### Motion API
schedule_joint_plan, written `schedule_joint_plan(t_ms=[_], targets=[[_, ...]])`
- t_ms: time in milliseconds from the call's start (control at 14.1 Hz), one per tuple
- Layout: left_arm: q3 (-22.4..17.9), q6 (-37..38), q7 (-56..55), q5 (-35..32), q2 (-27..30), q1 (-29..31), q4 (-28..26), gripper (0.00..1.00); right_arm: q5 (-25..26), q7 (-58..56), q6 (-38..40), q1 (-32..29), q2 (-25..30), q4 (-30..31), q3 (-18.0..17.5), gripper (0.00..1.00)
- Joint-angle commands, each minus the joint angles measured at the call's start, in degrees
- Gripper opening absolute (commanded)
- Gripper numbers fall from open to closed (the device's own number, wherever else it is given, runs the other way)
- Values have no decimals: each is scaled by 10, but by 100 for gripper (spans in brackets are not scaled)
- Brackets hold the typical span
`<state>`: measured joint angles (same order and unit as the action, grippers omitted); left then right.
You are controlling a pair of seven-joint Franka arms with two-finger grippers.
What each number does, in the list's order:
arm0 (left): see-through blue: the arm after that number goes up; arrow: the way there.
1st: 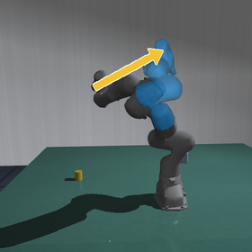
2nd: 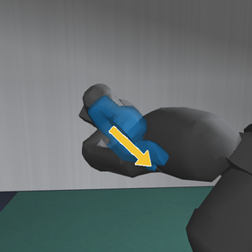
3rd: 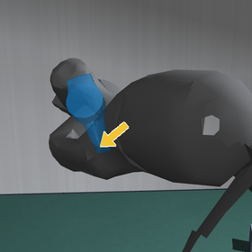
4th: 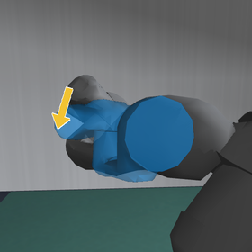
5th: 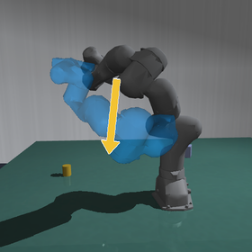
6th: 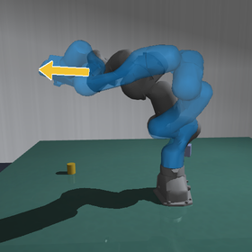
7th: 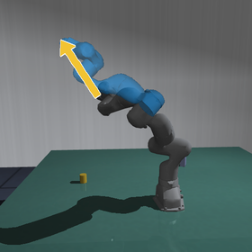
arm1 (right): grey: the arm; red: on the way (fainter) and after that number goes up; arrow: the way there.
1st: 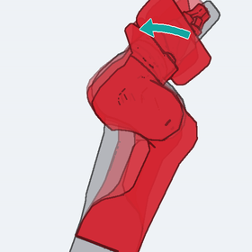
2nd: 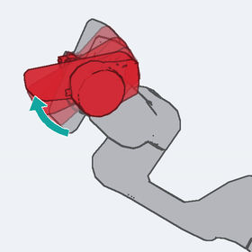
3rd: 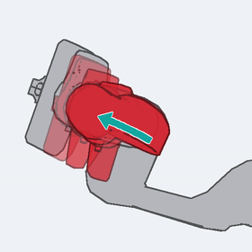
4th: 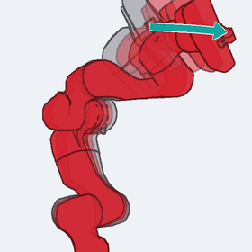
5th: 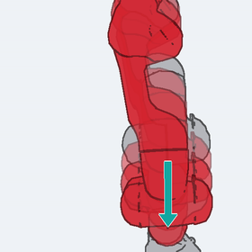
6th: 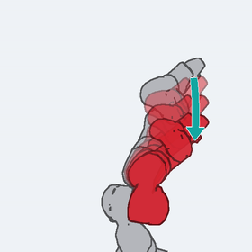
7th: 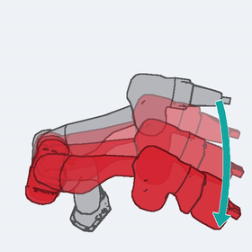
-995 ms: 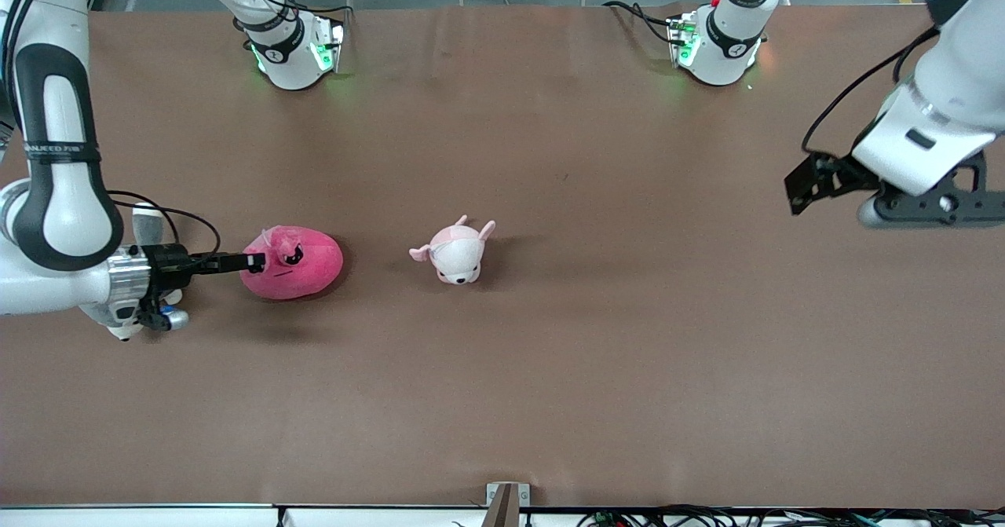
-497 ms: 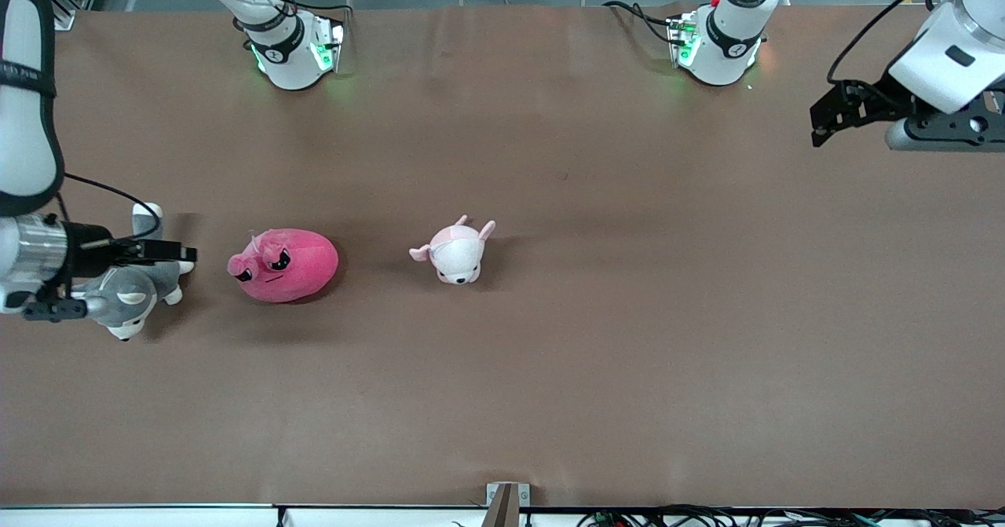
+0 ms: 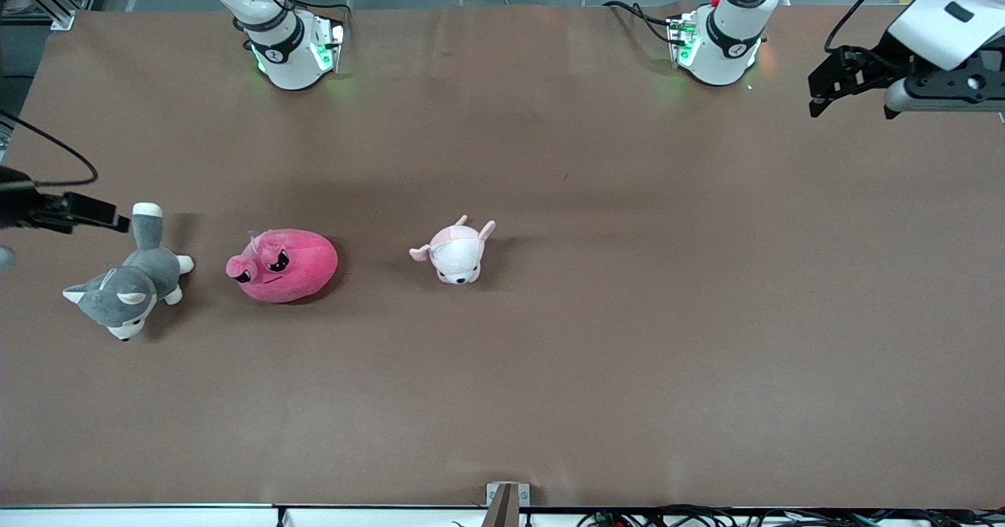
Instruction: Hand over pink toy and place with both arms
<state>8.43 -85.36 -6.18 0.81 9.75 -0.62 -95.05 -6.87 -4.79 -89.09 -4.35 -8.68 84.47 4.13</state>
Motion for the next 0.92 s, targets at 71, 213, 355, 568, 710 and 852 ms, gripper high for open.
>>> schedule_joint_plan(t_ms=[71,213,355,568,710,852], targets=[[-14,-6,13,8,15,-5,-13,100,77,34,4,9,53,1,-12,100],[-16,-3,12,8,13,-4,-12,100,116,29,7,20,51,-24,-15,100],[-16,-3,12,8,8,1,-8,100,125,29,8,15,46,-56,-13,100],[-15,-3,11,8,6,3,-6,100,98,41,1,14,47,-48,-12,100],[-15,-2,11,8,5,4,-7,100,55,39,-24,-4,62,-10,-12,100],[-15,-2,10,8,4,4,-7,100,55,36,-40,-3,90,31,-13,100]])
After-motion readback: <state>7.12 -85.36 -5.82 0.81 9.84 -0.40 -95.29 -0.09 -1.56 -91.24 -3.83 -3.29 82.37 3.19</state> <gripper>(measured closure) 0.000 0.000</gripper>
